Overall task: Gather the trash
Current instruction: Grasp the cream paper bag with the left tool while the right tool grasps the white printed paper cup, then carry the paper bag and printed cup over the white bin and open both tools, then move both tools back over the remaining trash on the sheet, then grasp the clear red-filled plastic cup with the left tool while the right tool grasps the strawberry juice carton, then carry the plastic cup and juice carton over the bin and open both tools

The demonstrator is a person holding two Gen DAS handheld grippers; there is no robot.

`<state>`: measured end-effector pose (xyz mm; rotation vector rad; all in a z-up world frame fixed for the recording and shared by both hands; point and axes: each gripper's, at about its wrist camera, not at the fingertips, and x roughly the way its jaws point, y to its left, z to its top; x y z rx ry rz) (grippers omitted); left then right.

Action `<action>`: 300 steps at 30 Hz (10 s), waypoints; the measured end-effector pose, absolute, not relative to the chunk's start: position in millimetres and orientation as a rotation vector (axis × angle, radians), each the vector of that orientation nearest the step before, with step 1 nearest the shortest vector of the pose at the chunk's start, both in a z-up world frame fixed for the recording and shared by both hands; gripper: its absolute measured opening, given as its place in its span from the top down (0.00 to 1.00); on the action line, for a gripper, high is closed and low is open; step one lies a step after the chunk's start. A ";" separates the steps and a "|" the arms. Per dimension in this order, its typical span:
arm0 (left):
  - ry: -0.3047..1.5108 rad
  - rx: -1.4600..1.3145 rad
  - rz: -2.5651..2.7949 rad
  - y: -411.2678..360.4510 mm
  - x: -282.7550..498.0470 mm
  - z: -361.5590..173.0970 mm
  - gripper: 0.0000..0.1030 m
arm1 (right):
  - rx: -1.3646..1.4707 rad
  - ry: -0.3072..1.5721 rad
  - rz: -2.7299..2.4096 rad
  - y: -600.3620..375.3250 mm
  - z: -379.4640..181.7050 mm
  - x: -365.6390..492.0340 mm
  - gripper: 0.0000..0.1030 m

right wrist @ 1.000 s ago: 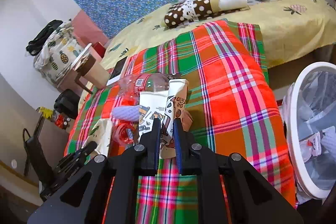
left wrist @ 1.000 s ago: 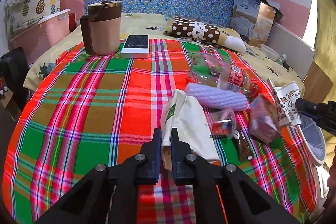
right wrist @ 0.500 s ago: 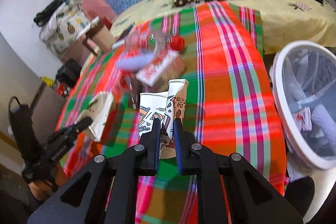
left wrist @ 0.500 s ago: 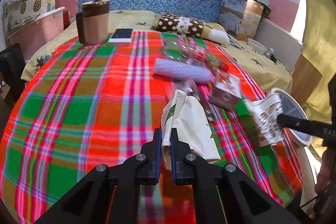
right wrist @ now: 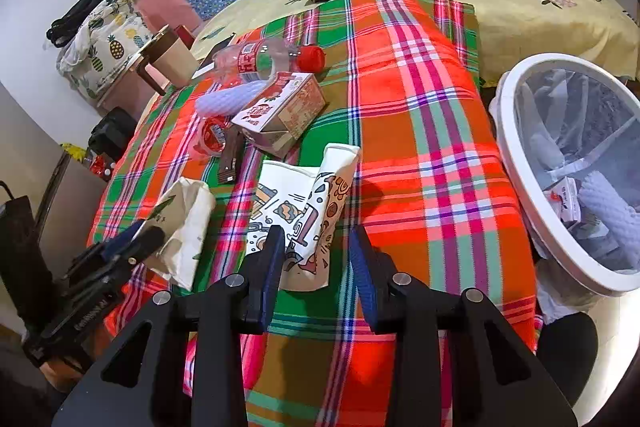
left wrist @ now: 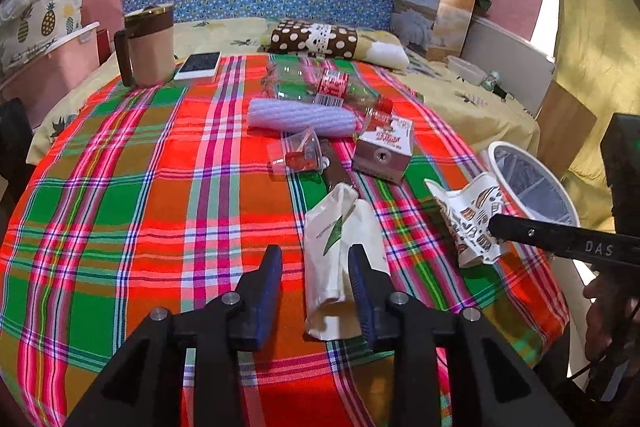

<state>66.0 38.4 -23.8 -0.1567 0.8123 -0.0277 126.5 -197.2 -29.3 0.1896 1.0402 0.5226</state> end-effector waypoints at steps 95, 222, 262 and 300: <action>0.791 0.013 -0.480 -215.0 189.1 -11.6 0.82 | 0.264 0.887 0.072 -385.2 -26.2 128.4 0.60; 0.816 -0.187 0.154 111.5 116.8 -35.8 0.61 | -0.041 0.903 0.504 -134.4 -25.6 168.3 0.51; 0.812 -0.337 0.193 110.8 130.3 -41.3 0.43 | -0.147 0.796 0.368 -126.8 -18.2 179.7 0.41; 0.787 -0.206 -0.021 29.5 93.0 -18.2 0.58 | -0.037 0.777 0.384 -204.7 -2.2 118.4 0.46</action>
